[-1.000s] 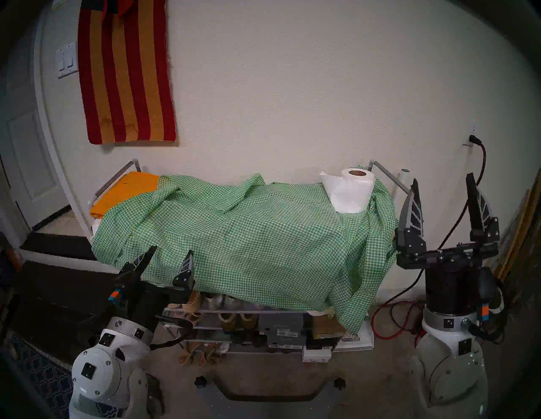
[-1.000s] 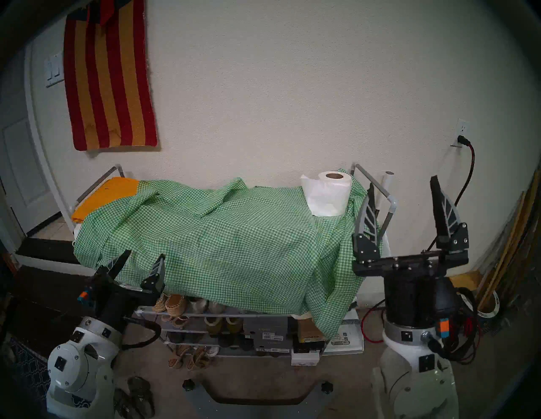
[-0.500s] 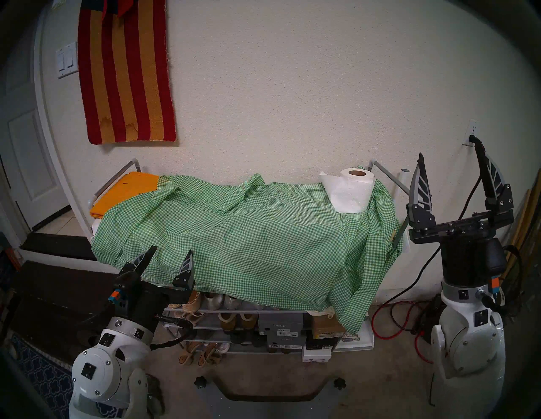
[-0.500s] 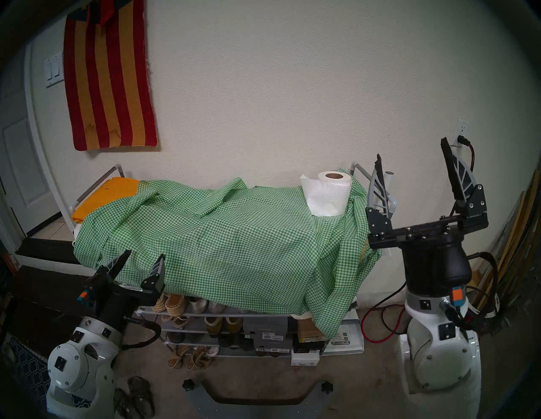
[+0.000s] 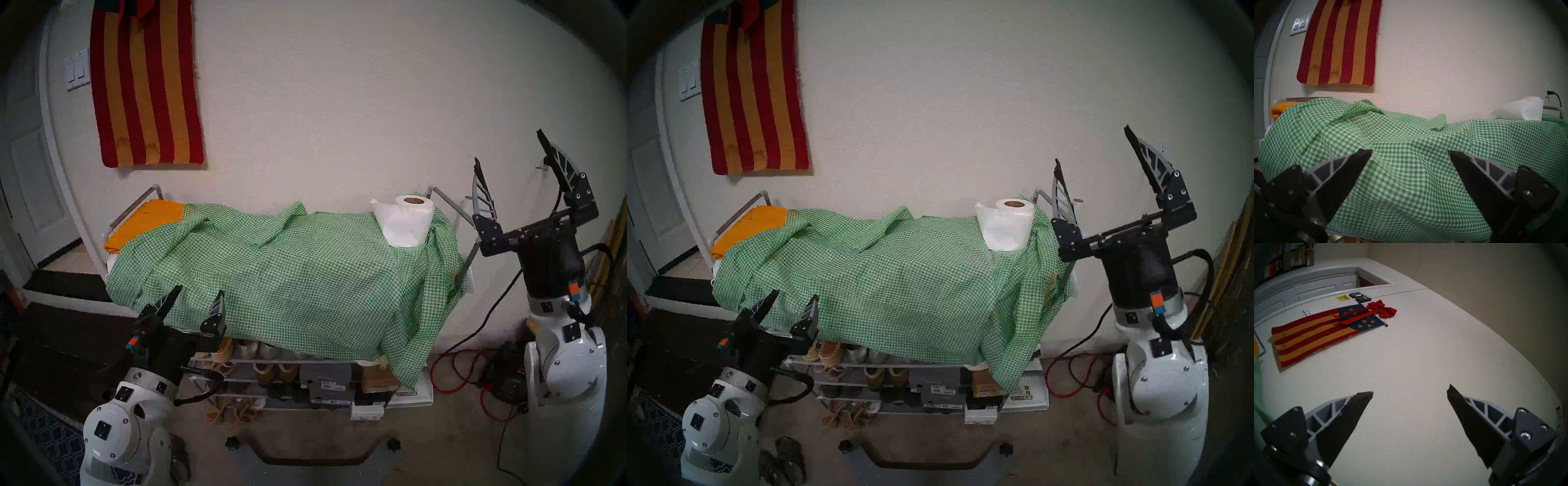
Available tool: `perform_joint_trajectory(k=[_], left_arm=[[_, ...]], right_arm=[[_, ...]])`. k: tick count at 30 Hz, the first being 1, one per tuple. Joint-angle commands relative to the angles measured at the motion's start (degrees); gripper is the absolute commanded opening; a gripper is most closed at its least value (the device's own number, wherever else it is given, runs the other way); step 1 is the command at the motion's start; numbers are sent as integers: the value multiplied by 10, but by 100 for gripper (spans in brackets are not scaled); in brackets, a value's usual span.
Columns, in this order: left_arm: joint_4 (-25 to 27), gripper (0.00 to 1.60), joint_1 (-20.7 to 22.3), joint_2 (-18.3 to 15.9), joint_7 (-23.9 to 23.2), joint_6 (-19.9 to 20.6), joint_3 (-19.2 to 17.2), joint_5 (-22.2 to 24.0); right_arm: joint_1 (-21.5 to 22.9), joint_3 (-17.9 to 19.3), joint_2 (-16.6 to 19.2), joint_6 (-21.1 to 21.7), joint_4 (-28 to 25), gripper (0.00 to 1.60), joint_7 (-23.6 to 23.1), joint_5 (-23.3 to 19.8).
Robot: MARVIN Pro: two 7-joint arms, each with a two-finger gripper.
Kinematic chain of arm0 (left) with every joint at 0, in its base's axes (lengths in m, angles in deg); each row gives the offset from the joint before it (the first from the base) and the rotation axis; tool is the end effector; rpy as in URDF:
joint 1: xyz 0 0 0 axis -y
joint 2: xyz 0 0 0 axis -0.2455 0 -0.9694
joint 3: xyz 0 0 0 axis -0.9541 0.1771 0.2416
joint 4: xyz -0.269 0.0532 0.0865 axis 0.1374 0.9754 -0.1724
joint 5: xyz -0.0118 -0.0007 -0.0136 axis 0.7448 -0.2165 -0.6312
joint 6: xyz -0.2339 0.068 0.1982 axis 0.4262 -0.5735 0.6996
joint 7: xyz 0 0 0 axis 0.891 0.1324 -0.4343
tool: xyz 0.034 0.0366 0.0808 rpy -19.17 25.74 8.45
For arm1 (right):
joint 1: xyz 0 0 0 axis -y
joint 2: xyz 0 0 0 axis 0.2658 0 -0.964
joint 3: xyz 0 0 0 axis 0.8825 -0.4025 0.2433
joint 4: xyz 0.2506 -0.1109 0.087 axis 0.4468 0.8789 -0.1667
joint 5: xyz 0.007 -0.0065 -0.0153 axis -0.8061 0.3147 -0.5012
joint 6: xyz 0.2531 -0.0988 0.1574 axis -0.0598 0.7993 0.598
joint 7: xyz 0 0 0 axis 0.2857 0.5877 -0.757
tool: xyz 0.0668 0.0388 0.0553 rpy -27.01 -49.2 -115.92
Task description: Lift the object off the cloth, cover the shoe rack with the cloth, put the object back
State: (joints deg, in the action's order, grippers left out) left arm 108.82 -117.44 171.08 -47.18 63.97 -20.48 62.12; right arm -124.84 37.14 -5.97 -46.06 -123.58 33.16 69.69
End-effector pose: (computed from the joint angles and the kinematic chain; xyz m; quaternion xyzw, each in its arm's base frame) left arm 0.2259 0.0458 -0.2167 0.6729 -0.0218 0.7381 0.0449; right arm 0.2527 -0.0606 -0.0344 0.2522 0.2899 0.8884 0.2513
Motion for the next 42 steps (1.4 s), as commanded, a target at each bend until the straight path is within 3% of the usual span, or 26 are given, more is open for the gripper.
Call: perform_joint_trajectory(k=[1, 11, 21, 42], left_arm=[[0, 160, 0, 0, 0, 0, -1, 0], [0, 160, 0, 0, 0, 0, -1, 0], [0, 160, 0, 1, -1, 0, -1, 0], [0, 160, 0, 1, -1, 0, -2, 0]], right_arm=[[61, 12, 52, 46, -2, 160, -36, 2], [123, 28, 104, 110, -2, 160, -92, 0], [186, 31, 153, 173, -2, 160, -128, -28], [328, -10, 254, 308, 59, 160, -217, -104]])
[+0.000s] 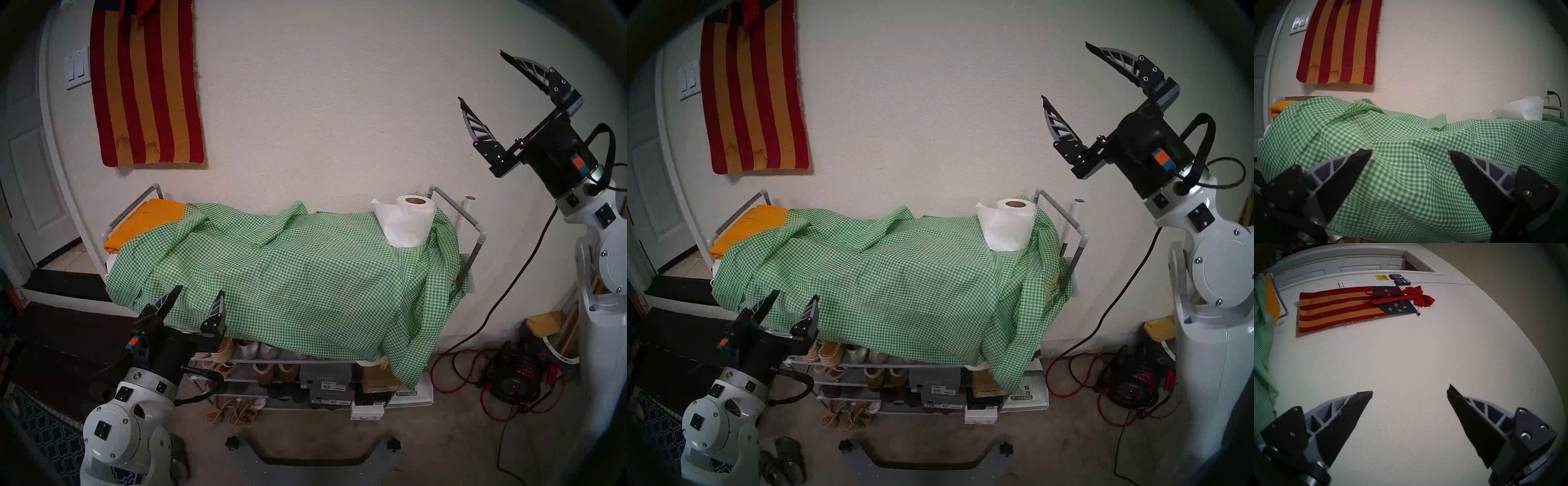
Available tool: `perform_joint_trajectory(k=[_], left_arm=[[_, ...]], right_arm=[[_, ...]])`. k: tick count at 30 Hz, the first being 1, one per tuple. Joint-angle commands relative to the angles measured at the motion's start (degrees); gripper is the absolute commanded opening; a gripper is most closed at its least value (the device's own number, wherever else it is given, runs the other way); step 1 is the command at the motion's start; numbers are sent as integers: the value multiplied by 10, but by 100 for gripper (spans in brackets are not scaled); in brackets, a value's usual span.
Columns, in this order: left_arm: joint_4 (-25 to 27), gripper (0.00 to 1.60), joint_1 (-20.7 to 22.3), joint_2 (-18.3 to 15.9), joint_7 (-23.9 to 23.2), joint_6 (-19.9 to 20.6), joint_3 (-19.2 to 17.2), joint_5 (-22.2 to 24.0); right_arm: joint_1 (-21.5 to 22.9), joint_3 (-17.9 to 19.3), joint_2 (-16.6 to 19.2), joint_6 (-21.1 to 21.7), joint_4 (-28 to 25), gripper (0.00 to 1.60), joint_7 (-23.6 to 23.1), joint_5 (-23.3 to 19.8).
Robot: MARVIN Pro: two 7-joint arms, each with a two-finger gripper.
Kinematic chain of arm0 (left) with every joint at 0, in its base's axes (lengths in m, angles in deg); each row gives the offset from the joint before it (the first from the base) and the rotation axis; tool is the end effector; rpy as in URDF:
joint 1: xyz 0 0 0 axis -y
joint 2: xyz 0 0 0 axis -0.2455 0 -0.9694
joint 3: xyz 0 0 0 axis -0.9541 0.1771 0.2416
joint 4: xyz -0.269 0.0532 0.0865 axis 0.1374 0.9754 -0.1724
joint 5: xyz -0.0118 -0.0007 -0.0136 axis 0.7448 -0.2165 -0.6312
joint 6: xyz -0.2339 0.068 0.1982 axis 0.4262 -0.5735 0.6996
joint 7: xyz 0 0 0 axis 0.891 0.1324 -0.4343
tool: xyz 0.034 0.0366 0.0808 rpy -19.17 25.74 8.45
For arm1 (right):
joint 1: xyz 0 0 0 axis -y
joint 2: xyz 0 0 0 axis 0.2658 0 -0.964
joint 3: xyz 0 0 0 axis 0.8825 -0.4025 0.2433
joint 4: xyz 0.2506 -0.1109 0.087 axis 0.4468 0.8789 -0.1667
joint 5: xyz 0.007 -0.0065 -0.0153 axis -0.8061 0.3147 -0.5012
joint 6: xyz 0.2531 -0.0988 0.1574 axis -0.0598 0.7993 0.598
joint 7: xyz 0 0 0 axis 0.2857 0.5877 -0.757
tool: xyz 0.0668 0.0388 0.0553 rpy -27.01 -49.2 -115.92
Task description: Lift the object off the cloth, cover the shoe rack with the cloth, put the object back
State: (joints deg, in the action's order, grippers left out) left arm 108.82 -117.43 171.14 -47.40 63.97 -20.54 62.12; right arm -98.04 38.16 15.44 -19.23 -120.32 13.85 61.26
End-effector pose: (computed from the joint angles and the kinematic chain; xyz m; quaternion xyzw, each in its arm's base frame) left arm 0.2258 0.0458 -0.2167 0.6727 -0.0227 0.7381 0.0457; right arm 0.2946 -0.0684 0.0782 0.2874 0.4195 0.8079 0.2978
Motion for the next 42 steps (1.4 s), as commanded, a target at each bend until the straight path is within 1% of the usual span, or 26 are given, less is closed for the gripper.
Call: perform_joint_trajectory(k=[1, 10, 19, 25, 37, 42], left_arm=[[0, 160, 0, 0, 1, 0, -1, 0], [0, 160, 0, 0, 0, 0, -1, 0], [0, 160, 0, 0, 0, 0, -1, 0], [0, 160, 0, 0, -1, 0, -1, 0], [0, 160, 0, 1, -1, 0, -1, 0], [0, 160, 0, 1, -1, 0, -1, 0]], right_arm=[[58, -22, 43, 47, 34, 160, -28, -18], [84, -66, 72, 99, 99, 160, -63, -16], [119, -122, 97, 150, 145, 160, -102, -15], [144, -150, 111, 182, 174, 160, -124, -11], [200, -200, 131, 246, 225, 160, -169, 6], [228, -222, 134, 268, 229, 160, -189, 10]])
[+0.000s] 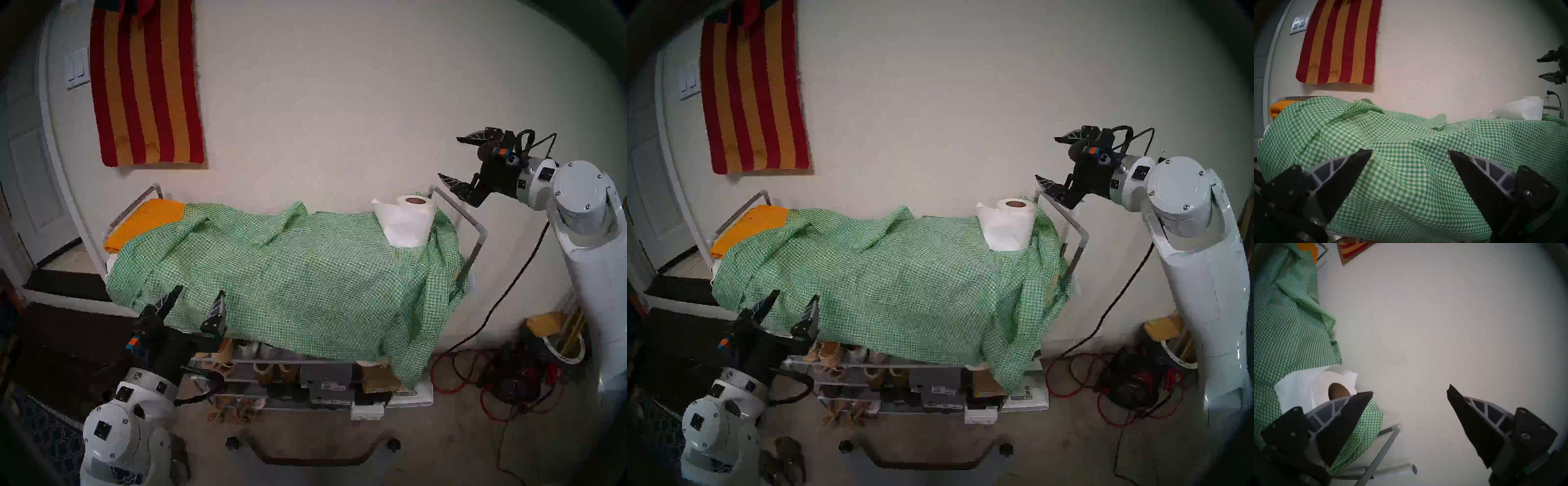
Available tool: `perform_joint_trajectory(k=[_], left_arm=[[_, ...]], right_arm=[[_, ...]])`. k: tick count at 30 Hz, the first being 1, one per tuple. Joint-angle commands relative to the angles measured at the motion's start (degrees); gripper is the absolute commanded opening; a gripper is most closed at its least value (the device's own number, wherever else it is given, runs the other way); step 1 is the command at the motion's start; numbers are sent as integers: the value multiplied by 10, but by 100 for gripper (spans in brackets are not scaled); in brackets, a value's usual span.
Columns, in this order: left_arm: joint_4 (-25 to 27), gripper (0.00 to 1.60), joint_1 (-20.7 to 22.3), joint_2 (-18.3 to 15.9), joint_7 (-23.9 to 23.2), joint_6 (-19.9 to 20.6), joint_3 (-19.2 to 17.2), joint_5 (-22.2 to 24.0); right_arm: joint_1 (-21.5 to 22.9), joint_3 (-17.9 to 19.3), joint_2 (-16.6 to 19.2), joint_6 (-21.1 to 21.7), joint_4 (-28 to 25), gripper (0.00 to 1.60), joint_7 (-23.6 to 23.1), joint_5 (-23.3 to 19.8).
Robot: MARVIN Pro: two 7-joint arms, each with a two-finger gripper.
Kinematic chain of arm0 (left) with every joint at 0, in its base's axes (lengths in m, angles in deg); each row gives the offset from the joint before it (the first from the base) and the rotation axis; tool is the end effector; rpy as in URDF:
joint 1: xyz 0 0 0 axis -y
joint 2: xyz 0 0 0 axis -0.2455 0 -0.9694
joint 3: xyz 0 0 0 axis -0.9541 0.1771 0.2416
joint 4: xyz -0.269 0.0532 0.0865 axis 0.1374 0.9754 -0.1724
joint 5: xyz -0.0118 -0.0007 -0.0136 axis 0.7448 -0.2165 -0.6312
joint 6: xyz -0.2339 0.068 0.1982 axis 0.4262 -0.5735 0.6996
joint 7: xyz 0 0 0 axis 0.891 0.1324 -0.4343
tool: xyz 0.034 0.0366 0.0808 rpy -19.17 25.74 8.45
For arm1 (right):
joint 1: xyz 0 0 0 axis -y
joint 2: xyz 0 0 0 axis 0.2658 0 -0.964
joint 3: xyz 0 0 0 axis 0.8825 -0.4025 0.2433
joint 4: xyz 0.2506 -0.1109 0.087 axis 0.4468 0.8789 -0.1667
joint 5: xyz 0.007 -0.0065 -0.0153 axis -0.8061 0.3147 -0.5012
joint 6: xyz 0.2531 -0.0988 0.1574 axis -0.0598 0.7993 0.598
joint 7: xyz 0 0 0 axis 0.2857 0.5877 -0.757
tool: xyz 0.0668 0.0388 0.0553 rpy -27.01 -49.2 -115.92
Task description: Lift the object off the cloth, cover the shoe rack with the cloth, put the object back
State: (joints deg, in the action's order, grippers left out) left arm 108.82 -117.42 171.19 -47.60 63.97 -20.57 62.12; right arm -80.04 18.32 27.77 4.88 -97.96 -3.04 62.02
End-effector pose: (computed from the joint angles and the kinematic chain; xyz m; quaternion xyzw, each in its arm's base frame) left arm 0.2258 0.0456 -0.2166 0.6726 -0.0235 0.7382 0.0466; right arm 0.4136 -0.1139 0.0313 0.5778 0.4789 0.6160 0.2394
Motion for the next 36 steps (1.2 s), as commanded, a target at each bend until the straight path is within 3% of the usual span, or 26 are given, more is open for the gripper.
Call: perform_joint_trajectory(k=[1, 21, 36], left_arm=[[0, 160, 0, 0, 1, 0, -1, 0], [0, 160, 0, 0, 0, 0, -1, 0], [0, 160, 0, 1, -1, 0, -2, 0]], right_arm=[[55, -29, 11, 32, 6, 160, -25, 4], [155, -106, 22, 102, 2, 160, -112, 29], [223, -179, 8, 149, 38, 160, -189, 47]])
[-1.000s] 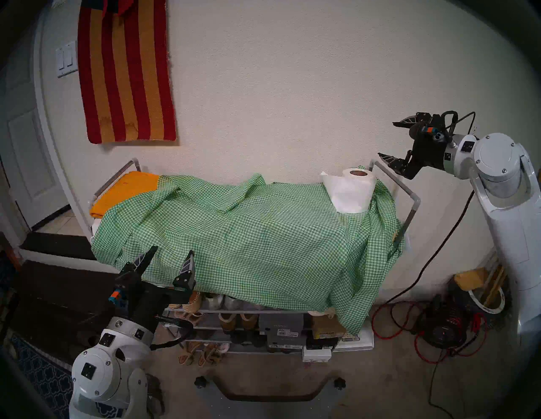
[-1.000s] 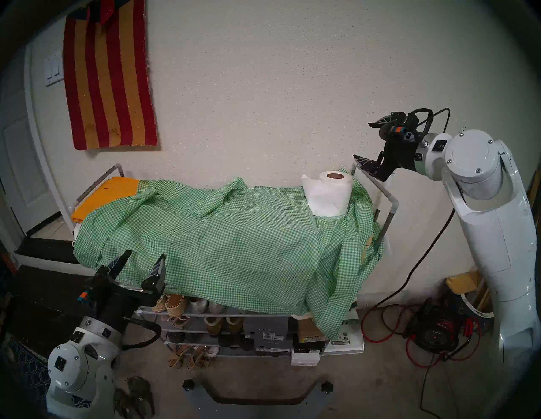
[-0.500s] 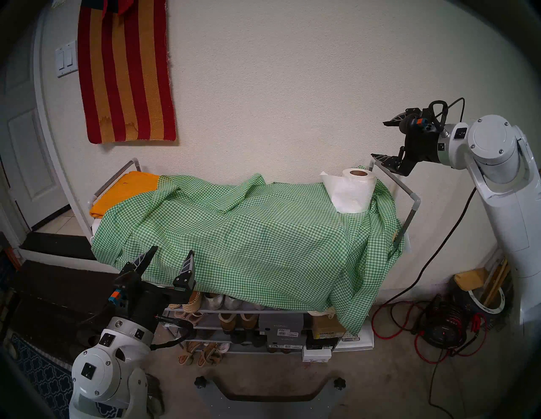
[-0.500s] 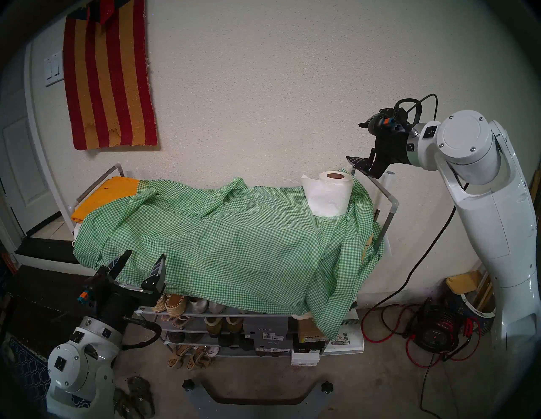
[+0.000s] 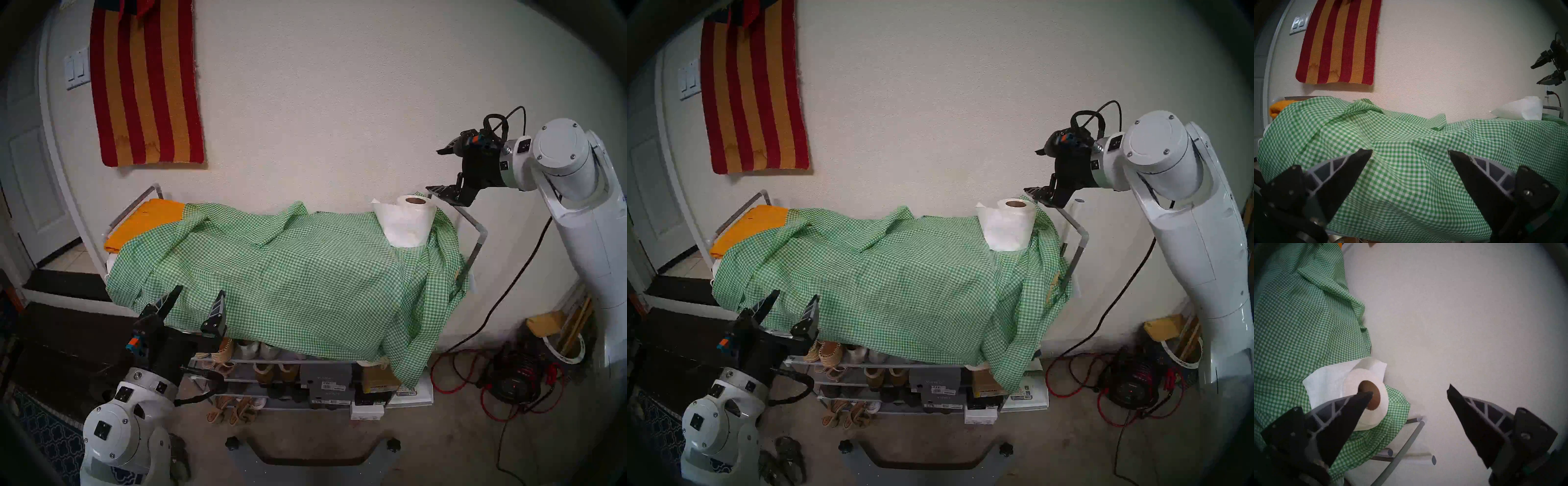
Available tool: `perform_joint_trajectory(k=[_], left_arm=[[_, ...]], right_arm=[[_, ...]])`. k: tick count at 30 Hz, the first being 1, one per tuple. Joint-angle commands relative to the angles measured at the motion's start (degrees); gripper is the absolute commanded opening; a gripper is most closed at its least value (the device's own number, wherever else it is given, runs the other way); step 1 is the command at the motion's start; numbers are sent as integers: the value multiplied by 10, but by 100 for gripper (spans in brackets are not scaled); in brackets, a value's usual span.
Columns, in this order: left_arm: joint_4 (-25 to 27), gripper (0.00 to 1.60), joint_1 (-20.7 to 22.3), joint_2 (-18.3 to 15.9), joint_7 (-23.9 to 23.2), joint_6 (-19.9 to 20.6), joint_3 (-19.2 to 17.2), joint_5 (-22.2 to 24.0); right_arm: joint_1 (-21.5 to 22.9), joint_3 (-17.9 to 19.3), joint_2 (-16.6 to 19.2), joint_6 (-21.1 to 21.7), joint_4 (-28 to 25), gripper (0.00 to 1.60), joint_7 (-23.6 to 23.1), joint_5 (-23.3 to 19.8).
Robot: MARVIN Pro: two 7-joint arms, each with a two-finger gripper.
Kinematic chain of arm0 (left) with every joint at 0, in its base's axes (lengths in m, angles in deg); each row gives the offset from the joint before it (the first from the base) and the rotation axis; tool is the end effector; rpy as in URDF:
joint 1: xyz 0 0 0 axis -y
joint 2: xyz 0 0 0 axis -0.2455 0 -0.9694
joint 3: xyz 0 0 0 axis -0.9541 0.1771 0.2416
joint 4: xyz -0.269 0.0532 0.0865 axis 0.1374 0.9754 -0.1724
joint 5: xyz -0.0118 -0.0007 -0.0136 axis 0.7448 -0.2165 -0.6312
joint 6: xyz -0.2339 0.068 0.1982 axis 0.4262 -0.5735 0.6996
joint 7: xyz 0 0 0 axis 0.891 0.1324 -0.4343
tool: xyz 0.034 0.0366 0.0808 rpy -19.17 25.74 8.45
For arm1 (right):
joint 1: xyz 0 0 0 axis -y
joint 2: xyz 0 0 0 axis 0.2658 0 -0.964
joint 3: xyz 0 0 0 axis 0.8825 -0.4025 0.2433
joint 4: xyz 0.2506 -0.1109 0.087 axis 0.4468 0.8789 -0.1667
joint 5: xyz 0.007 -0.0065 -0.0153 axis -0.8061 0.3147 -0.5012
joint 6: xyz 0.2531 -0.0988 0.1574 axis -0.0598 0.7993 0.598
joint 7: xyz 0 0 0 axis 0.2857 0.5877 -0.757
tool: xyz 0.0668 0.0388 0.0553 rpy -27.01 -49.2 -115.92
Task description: Lift the object off the cloth, cover the shoe rack with the cloth, put the object back
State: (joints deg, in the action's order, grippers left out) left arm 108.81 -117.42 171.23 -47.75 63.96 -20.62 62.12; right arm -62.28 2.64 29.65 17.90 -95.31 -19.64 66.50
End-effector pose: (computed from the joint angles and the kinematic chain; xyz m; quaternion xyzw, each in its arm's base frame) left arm 0.2257 0.0456 -0.2167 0.6726 -0.0241 0.7382 0.0471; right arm 0.4248 -0.0792 0.0469 0.6428 0.5356 0.5101 0.1998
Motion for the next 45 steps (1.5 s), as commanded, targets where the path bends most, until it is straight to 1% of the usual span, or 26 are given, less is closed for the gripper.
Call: perform_joint_trajectory(k=[1, 7, 8, 12, 14, 16, 19, 20, 24, 40, 42, 45], left_arm=[[0, 160, 0, 0, 1, 0, -1, 0], [0, 160, 0, 1, 1, 0, -1, 0], [0, 160, 0, 1, 1, 0, -1, 0], [0, 160, 0, 1, 0, 0, -1, 0], [0, 160, 0, 1, 0, 0, -1, 0], [0, 160, 0, 1, 0, 0, -1, 0], [0, 160, 0, 1, 0, 0, -1, 0], [0, 160, 0, 1, 0, 0, -1, 0], [0, 160, 0, 1, 0, 0, -1, 0], [0, 160, 0, 1, 0, 0, -2, 0], [0, 160, 0, 1, -1, 0, -2, 0], [0, 160, 0, 1, -1, 0, -2, 0]], right_arm=[[55, -29, -13, 23, 16, 160, -32, 4], [89, -57, -26, 43, 38, 160, -62, 14], [89, -57, -26, 43, 38, 160, -62, 14], [93, -91, -35, 56, 62, 160, -75, 27], [94, -96, -36, 58, 66, 160, -74, 28], [101, -116, -43, 67, 80, 160, -65, 35], [106, -125, -46, 72, 87, 160, -61, 38], [116, -137, -51, 79, 96, 160, -55, 42], [135, -156, -61, 91, 108, 160, -45, 49], [203, -214, -89, 137, 153, 160, -7, 62], [206, -218, -90, 139, 155, 160, -5, 62], [210, -235, -95, 146, 155, 160, 3, 63]])
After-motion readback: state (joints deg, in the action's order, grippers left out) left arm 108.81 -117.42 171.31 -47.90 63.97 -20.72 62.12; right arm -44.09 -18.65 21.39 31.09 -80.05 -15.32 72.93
